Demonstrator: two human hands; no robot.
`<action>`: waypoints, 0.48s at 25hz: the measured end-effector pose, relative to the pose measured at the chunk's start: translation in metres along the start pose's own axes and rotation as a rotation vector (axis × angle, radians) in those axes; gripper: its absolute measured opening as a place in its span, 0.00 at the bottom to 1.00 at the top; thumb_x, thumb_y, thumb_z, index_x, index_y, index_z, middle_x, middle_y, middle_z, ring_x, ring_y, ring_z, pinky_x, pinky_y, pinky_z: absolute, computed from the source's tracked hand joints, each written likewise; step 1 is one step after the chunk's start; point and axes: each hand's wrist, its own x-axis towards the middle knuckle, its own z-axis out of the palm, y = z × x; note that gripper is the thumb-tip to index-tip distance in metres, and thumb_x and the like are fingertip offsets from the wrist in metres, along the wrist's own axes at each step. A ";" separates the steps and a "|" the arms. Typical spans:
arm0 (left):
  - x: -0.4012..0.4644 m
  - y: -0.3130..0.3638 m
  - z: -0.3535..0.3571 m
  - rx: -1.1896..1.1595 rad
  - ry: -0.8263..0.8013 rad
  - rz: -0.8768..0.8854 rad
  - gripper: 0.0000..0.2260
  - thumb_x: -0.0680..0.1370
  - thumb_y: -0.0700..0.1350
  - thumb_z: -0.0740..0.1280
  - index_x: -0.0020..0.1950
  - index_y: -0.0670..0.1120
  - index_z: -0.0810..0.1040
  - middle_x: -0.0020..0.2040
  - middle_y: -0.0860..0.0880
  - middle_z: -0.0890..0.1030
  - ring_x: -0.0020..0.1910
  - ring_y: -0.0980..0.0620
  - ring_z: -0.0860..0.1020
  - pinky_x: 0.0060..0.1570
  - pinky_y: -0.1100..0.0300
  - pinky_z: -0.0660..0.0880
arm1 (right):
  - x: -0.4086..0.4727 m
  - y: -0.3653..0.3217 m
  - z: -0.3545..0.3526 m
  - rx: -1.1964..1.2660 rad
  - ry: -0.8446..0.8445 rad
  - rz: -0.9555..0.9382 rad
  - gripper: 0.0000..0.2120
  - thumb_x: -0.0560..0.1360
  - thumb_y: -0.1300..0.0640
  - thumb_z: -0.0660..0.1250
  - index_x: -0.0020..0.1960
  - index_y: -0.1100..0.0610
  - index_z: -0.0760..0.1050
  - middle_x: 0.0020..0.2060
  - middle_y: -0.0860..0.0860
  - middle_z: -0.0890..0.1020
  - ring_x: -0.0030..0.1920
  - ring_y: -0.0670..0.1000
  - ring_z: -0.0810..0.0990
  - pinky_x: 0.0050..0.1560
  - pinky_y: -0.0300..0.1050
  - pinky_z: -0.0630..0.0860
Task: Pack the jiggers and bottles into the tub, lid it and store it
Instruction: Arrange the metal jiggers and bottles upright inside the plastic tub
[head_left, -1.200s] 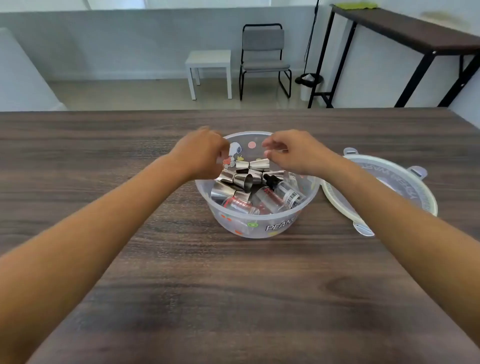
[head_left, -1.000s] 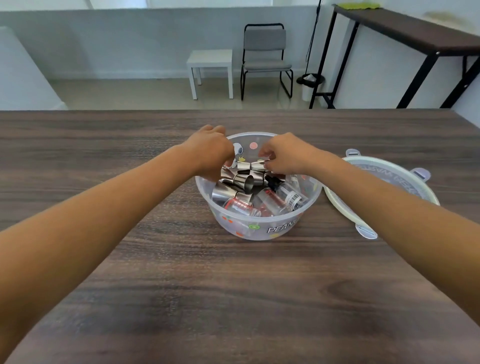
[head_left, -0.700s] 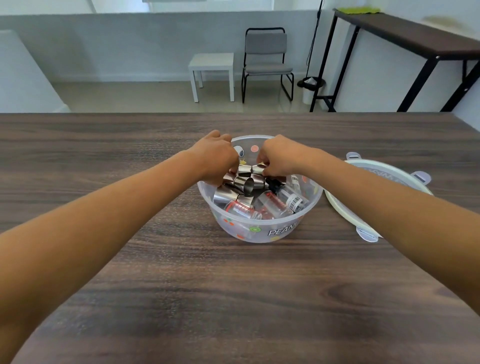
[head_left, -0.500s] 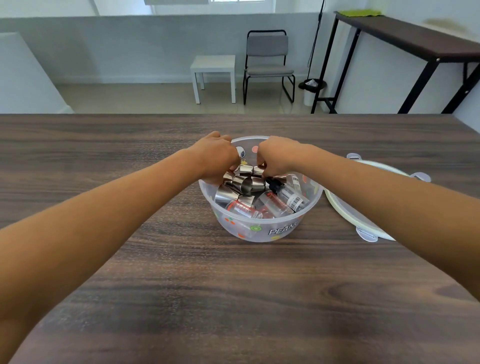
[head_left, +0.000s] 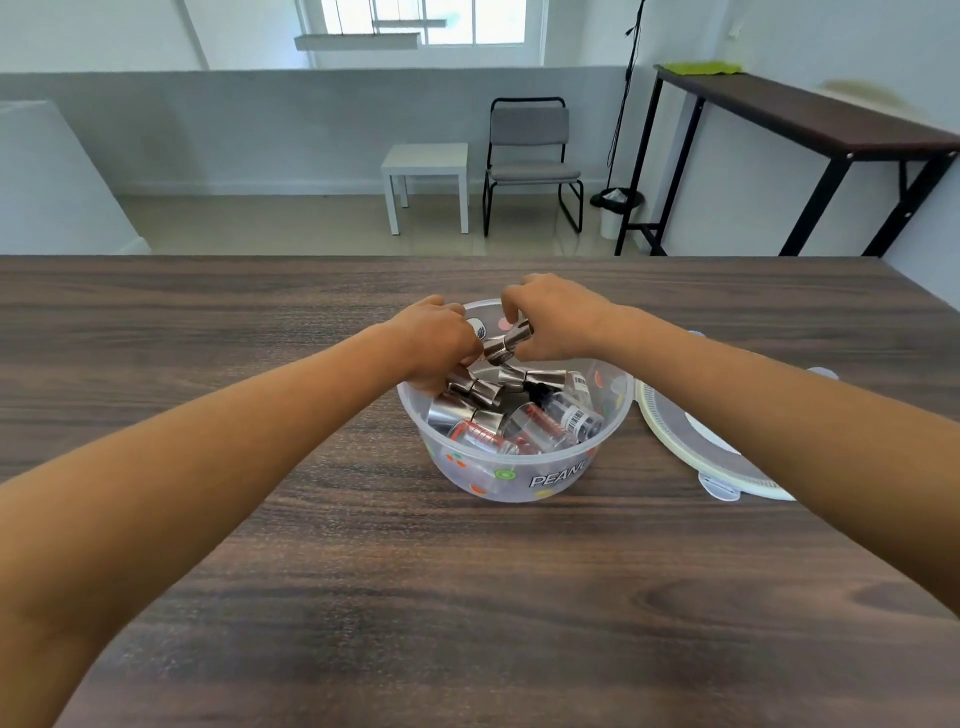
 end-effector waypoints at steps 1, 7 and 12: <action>-0.001 0.000 -0.002 0.002 0.003 -0.002 0.14 0.73 0.47 0.67 0.58 0.50 0.76 0.55 0.50 0.79 0.59 0.48 0.71 0.58 0.57 0.66 | -0.001 0.002 -0.002 0.018 0.027 -0.002 0.17 0.69 0.55 0.69 0.54 0.60 0.72 0.52 0.57 0.77 0.49 0.55 0.74 0.49 0.50 0.74; -0.011 -0.006 -0.017 -0.052 0.035 -0.015 0.16 0.70 0.48 0.68 0.58 0.48 0.78 0.55 0.50 0.78 0.57 0.48 0.70 0.53 0.58 0.70 | -0.003 -0.001 -0.007 0.060 0.075 0.002 0.12 0.69 0.60 0.68 0.51 0.62 0.73 0.47 0.59 0.80 0.45 0.55 0.76 0.47 0.54 0.78; -0.018 -0.010 -0.024 -0.198 0.097 -0.074 0.16 0.69 0.47 0.70 0.54 0.43 0.77 0.50 0.48 0.72 0.45 0.49 0.73 0.40 0.60 0.70 | 0.002 -0.009 -0.004 0.018 0.067 -0.067 0.14 0.69 0.60 0.67 0.54 0.58 0.79 0.48 0.56 0.76 0.48 0.55 0.76 0.46 0.44 0.73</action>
